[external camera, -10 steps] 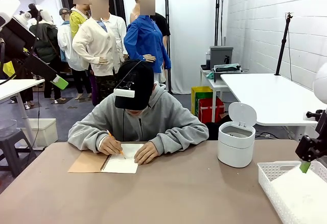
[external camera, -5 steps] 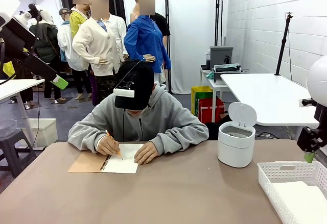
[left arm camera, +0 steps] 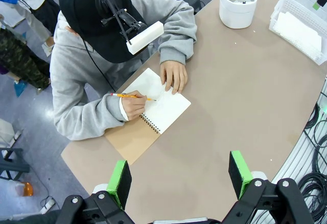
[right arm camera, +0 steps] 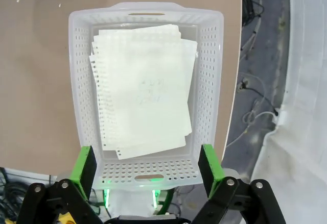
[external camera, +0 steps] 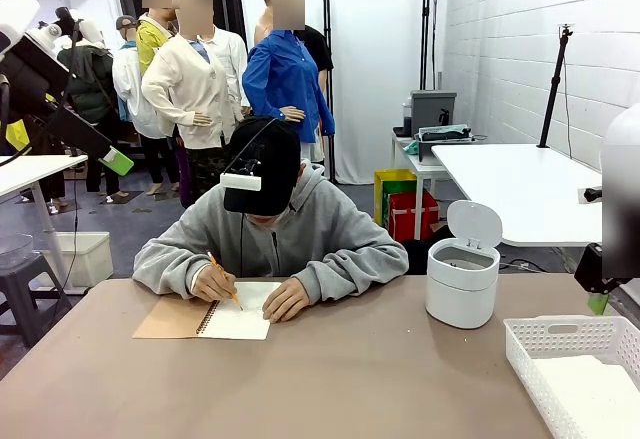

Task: Sort the paper based on its condition.
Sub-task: If a person hands you a paper, place it in the Organizing basket , and if it's crumpled, put it in the Trash can.

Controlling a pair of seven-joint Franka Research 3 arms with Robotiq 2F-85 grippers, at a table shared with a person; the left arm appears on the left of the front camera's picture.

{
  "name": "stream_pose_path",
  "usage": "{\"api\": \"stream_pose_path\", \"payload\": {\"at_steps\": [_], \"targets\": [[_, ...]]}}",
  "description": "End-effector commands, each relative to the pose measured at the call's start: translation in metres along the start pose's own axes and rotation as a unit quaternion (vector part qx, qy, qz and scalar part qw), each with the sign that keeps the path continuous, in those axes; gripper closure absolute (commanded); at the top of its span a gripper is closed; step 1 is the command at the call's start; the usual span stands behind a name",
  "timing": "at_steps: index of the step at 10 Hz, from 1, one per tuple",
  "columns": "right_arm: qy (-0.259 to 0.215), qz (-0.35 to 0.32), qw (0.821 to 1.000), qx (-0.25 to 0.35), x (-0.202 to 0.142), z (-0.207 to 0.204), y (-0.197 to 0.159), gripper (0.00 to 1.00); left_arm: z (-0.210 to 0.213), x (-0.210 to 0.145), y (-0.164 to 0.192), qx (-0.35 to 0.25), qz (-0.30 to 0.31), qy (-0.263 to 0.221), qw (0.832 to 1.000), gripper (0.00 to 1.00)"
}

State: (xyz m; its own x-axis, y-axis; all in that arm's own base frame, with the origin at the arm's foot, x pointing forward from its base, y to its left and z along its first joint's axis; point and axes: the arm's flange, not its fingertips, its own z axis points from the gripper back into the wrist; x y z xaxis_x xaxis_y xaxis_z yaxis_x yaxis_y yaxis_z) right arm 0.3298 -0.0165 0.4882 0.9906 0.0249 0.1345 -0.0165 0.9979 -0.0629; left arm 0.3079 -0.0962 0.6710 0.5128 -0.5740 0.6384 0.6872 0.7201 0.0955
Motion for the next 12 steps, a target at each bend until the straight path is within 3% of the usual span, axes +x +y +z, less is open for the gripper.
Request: {"api": "stream_pose_path", "payload": {"at_steps": [1,4,6,9,12], "targets": [[0.003,-0.003,1.0,-0.008,0.0,-0.001,-0.002,0.0,0.001,-0.001,0.001,-0.003,0.001,-0.002,1.0,0.0],[0.0,0.0,1.0,0.0,0.0,0.0,0.0,0.0,0.001,-0.001,0.001,-0.003,0.001,-0.002,1.0,0.0],[-0.024,0.108,0.994,0.009,-0.004,0.016,0.04,0.0,0.001,-0.001,0.001,-0.003,0.001,-0.002,1.0,0.0],[-0.042,0.234,0.971,0.031,-0.005,0.032,0.096,0.0,0.001,-0.001,0.001,-0.003,0.001,-0.002,1.0,0.0],[-0.087,0.338,0.932,0.096,0.01,0.055,0.145,0.0,0.001,-0.001,0.001,-0.003,0.001,-0.002,1.0,0.0]]}}
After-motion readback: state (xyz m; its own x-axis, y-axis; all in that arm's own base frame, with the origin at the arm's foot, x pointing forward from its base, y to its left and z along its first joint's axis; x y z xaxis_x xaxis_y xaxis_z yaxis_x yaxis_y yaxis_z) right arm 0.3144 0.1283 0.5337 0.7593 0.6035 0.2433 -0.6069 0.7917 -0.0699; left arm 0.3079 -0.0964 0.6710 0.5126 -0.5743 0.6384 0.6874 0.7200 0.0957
